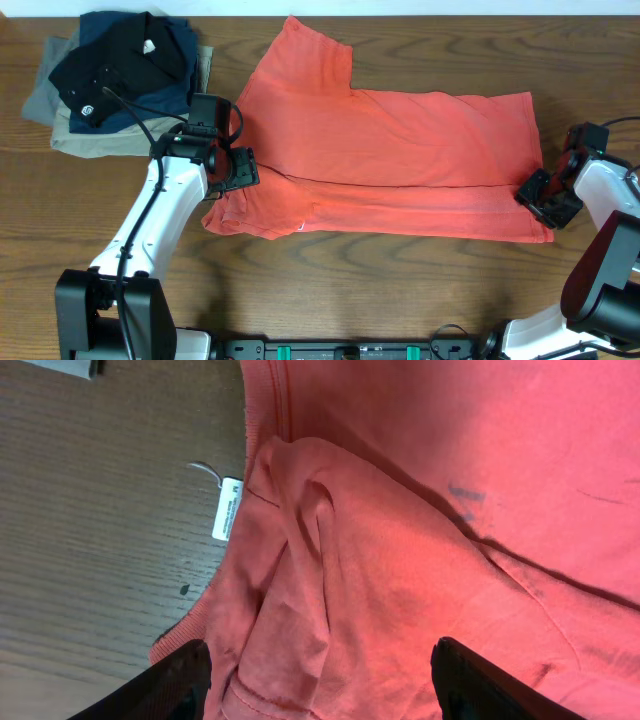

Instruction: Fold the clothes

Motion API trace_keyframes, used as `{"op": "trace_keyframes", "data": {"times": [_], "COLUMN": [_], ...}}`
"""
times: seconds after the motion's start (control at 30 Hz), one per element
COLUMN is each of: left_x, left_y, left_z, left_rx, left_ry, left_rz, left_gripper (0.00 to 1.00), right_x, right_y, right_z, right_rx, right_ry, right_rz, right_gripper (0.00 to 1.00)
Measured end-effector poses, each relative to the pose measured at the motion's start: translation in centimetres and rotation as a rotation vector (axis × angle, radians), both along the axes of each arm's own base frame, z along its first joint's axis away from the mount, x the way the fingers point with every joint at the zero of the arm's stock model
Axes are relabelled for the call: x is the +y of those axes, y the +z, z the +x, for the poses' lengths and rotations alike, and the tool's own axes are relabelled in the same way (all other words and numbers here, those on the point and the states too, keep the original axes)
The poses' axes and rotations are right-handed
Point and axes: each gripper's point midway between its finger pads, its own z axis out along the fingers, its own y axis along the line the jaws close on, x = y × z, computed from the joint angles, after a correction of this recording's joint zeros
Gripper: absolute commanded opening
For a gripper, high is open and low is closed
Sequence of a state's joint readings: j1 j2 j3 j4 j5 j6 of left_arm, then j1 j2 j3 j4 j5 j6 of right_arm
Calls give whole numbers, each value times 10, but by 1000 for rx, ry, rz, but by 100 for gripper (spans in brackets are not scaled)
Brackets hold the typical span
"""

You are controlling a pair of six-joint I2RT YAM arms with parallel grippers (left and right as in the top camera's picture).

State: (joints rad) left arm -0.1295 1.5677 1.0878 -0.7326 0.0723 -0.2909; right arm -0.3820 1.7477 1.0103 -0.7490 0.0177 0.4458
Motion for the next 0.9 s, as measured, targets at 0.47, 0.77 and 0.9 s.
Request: {"op": "trace_keyframes", "data": {"times": [0.47, 0.77, 0.9], "left_x": [0, 0, 0], "left_y": [0, 0, 0], "left_z": [0, 0, 0], "left_rx": [0, 0, 2], "left_ry": [0, 0, 0], "left_rz": [0, 0, 0], "left_gripper": [72, 72, 72], "right_x": [-4, -2, -4], "right_y": [-2, -10, -9], "right_z": [9, 2, 8], "right_rx": [-45, -30, -58], "right_ry": [0, -3, -6], "right_rz": [-19, -16, -28], "right_gripper": [40, 41, 32]}}
